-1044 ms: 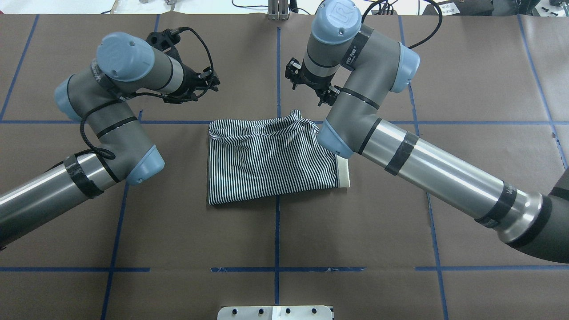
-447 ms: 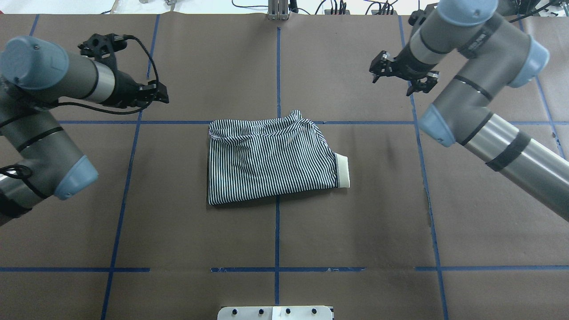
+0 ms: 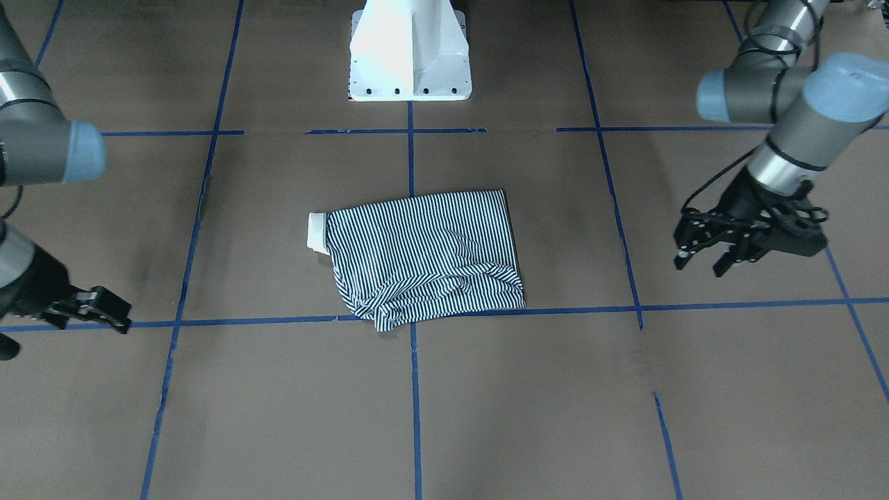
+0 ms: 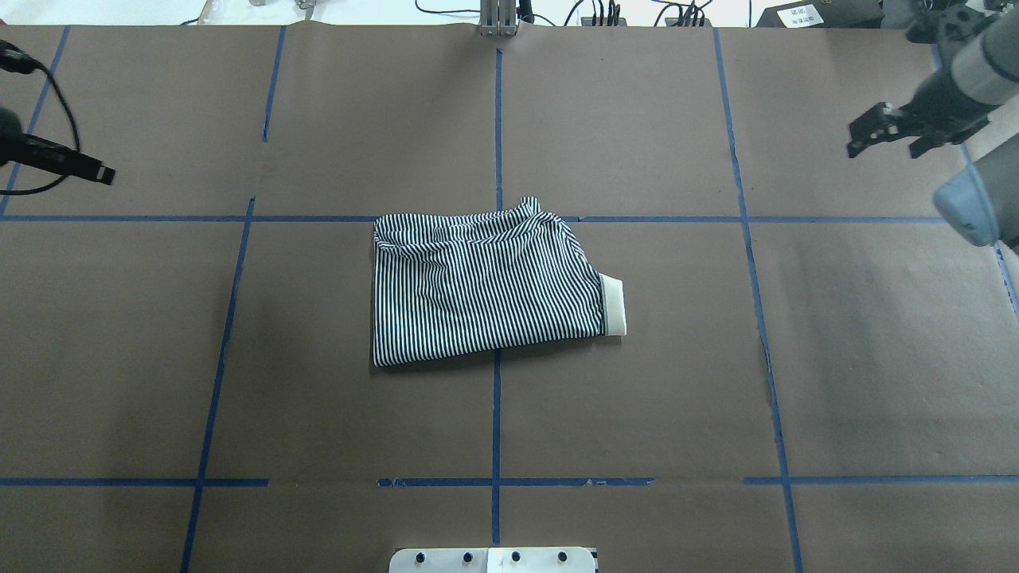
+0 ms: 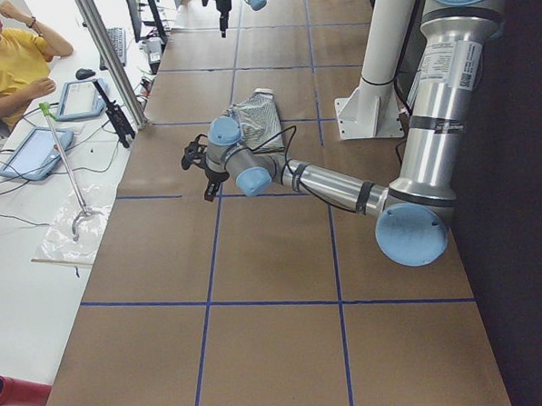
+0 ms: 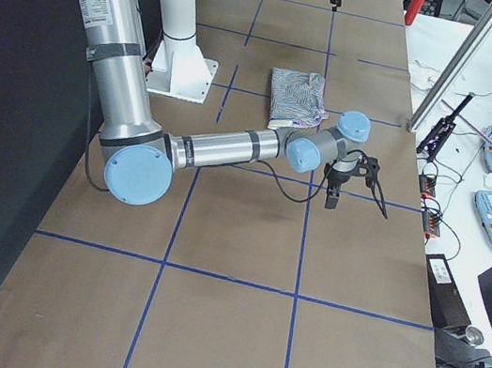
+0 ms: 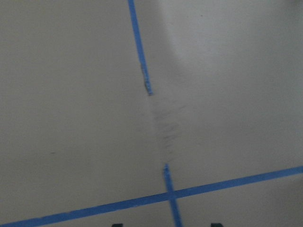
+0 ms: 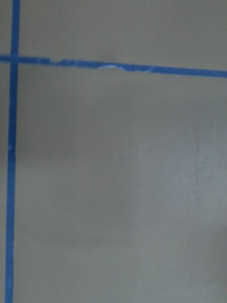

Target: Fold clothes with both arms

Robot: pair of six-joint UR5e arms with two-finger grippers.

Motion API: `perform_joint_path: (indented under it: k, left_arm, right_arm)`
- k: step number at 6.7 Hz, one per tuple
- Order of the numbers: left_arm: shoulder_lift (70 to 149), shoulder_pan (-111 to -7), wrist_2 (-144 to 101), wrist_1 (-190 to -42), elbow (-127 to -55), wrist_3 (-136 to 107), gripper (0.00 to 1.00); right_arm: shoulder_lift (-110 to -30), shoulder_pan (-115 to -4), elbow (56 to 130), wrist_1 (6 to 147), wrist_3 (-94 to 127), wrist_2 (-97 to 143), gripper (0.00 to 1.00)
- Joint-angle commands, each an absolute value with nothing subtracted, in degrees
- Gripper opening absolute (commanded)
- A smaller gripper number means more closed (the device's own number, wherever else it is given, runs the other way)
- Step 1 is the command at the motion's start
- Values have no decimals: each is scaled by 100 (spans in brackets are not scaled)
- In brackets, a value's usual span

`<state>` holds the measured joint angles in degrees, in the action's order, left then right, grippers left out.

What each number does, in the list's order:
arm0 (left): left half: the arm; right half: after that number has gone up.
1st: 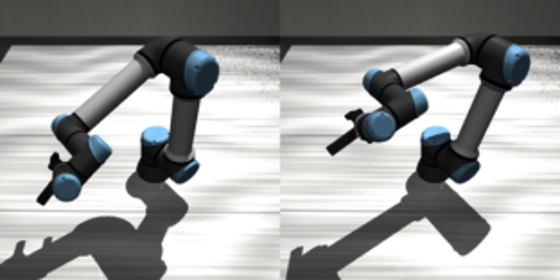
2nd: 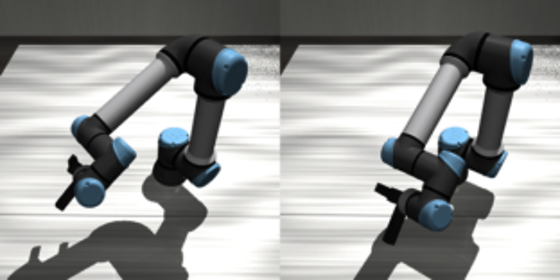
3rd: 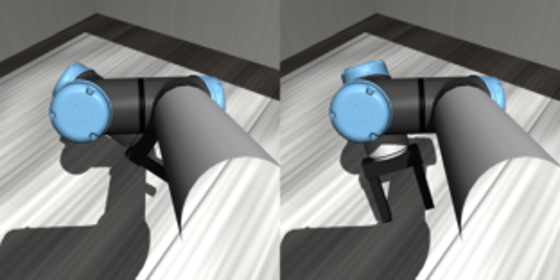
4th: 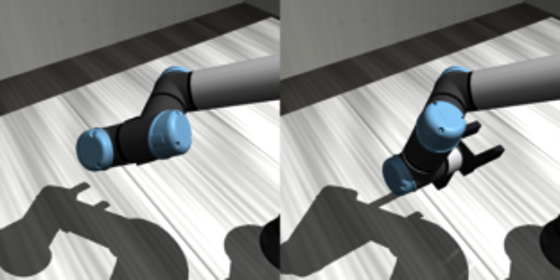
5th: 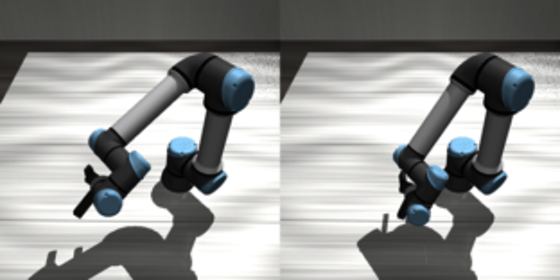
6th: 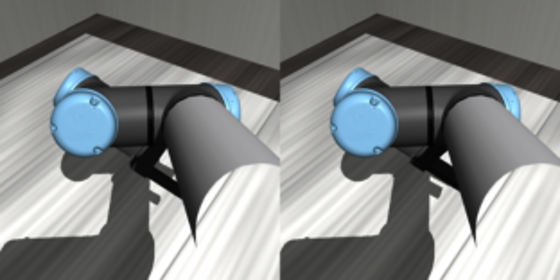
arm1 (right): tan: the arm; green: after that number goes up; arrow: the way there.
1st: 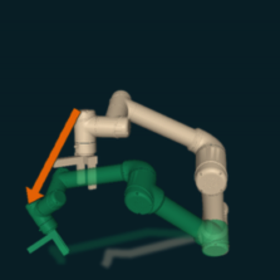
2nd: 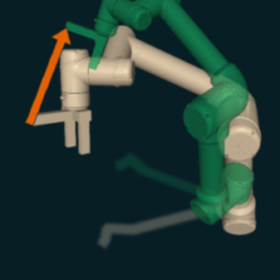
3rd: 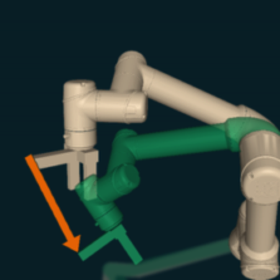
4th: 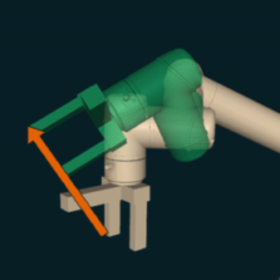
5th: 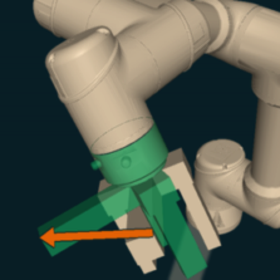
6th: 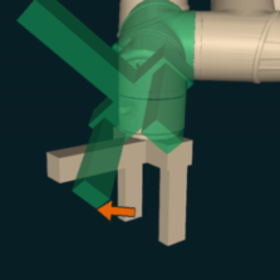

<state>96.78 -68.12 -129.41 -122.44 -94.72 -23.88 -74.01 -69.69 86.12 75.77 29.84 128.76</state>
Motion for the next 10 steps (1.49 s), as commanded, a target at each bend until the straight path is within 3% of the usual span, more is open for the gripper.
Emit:
perform_joint_path:
  k: [1,2,5,6,7,10]
  left_arm:
    - [9360,-7931,-13648,-12086,-9247,-881,70]
    - [9343,-8023,-13562,-11867,-8785,-670,76]
    - [9369,-8463,-13553,-11568,-8736,24,77]
    - [9360,-8647,-13605,-10905,-8832,505,93]
    - [9352,-8701,-13579,-10168,-8885,858,100]
    - [9151,-8692,-13544,-10019,-8798,826,100]
  right_arm:
    - [-8222,-7723,8657,7603,1341,13479,100]
    - [-8453,-7978,8649,7646,579,13613,100]
    - [-8693,-8103,8544,7681,211,13535,100]
    - [-8762,-8112,8526,7682,202,13526,100]
    - [-8858,-8191,8560,7682,-7,13544,100]
    - [-9061,-8209,8622,7690,-149,13596,100]
